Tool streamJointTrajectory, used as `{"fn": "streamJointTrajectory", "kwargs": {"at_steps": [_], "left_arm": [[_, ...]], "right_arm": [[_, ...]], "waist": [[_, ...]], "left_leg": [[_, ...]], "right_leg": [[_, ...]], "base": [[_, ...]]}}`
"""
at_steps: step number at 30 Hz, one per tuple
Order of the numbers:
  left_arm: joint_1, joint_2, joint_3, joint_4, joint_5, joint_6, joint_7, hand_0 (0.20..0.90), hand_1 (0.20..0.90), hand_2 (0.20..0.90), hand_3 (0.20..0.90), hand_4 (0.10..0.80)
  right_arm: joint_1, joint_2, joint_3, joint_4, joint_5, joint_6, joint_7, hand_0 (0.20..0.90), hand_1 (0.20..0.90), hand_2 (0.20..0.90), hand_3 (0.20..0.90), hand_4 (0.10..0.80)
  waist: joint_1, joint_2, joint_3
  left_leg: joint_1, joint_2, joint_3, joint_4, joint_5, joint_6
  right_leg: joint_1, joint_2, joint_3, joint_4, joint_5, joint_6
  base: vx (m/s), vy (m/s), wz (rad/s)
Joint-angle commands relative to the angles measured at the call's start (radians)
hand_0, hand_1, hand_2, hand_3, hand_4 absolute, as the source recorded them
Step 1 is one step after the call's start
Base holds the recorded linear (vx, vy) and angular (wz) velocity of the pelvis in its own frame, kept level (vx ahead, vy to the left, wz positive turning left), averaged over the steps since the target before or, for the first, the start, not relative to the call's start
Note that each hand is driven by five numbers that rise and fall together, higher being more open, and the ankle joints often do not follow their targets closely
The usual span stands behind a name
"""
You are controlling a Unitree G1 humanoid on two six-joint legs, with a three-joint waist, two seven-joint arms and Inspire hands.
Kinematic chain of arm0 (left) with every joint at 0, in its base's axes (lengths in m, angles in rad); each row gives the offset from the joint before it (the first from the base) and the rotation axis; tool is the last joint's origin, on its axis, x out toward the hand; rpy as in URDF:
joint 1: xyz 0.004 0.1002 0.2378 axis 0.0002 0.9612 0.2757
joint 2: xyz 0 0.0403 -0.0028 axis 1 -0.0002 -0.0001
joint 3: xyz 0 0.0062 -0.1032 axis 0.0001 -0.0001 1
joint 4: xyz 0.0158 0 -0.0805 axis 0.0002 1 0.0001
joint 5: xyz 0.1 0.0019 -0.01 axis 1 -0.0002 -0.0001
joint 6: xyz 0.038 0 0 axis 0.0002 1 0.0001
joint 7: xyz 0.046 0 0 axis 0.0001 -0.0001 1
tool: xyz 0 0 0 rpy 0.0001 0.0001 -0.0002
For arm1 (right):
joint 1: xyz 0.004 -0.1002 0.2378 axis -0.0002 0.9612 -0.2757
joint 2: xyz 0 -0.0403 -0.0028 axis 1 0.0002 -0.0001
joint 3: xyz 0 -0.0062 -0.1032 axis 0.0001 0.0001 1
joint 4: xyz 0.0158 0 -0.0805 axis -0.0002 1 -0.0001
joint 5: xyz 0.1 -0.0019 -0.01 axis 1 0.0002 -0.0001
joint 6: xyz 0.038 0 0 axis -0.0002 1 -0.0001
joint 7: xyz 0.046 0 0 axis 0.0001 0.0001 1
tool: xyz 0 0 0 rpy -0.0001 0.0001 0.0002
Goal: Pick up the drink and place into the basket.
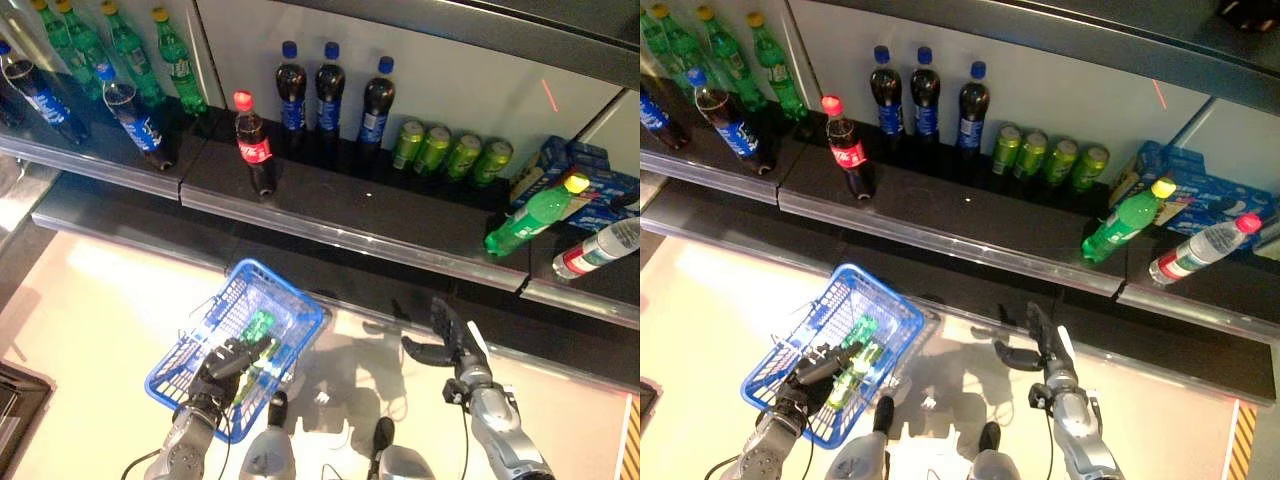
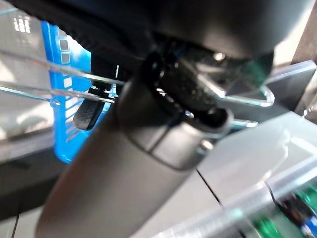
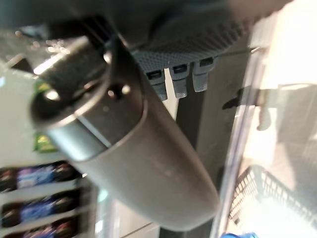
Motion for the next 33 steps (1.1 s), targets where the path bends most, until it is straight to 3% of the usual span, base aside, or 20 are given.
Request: {"fn": "streamJointTrajectory", "kwargs": {"at_steps": [1, 14, 27, 32, 33], "left_arm": [[-0.065, 0.025, 0.089, 0.021, 0.043, -0.239, -0.063, 0.300, 0.300, 0.300, 0.200, 0.100], [-0.090, 0.026, 0.109, 0.390, -0.009, -0.158, -0.161, 0.300, 0.300, 0.300, 0.200, 0.100], [-0.113, -0.005, 0.055, 0.465, -0.002, -0.097, -0.237, 0.300, 0.300, 0.300, 0.200, 0.100], [-0.120, -0.003, 0.066, 0.517, 0.003, -0.103, -0.242, 0.300, 0.300, 0.300, 0.200, 0.100], [-0.114, -0.006, 0.072, 0.528, -0.010, -0.116, -0.251, 0.300, 0.300, 0.300, 0.200, 0.100]], "right_arm": [[0.026, -0.048, -0.008, 0.082, 0.056, -0.080, -0.015, 0.900, 0.900, 0.900, 0.900, 0.800], [-0.022, -0.036, -0.067, 0.577, 0.016, -0.134, 0.041, 0.900, 0.900, 0.900, 0.900, 0.800], [-0.058, -0.036, -0.064, 0.678, -0.002, -0.104, 0.062, 0.900, 0.900, 0.900, 0.900, 0.800], [-0.059, -0.045, -0.048, 0.695, -0.038, -0.093, 0.097, 0.900, 0.900, 0.900, 0.900, 0.800], [-0.054, -0.048, -0.033, 0.692, -0.067, -0.093, 0.114, 0.900, 0.900, 0.900, 0.900, 0.800]], "waist": [[-0.008, 0.062, -0.222], [-0.007, 0.082, -0.237], [0.000, 0.107, -0.234], [0.003, 0.127, -0.224], [0.005, 0.135, -0.208]], "left_leg": [[0.039, -0.007, 0.044, -0.002, -0.095, 0.014], [0.067, -0.006, 0.039, -0.002, -0.105, 0.017], [0.069, -0.006, 0.010, -0.002, -0.096, 0.003], [0.078, -0.002, -0.045, 0.035, -0.098, 0.001], [0.064, 0.005, -0.062, 0.060, -0.089, -0.011]], "right_leg": [[-0.023, -0.008, 0.008, 0.049, -0.028, -0.002], [-0.016, 0.000, 0.013, 0.086, -0.057, -0.019], [-0.011, 0.011, -0.005, 0.108, -0.082, -0.038], [-0.043, -0.002, -0.003, 0.257, -0.159, -0.061], [-0.060, -0.002, -0.005, 0.298, -0.174, -0.074]], "base": [[0.000, 0.000, 0.00], [-0.003, -0.008, -0.03], [-0.050, -0.031, 0.02], [0.056, -0.016, 0.05], [0.044, -0.047, 0.09]]}}
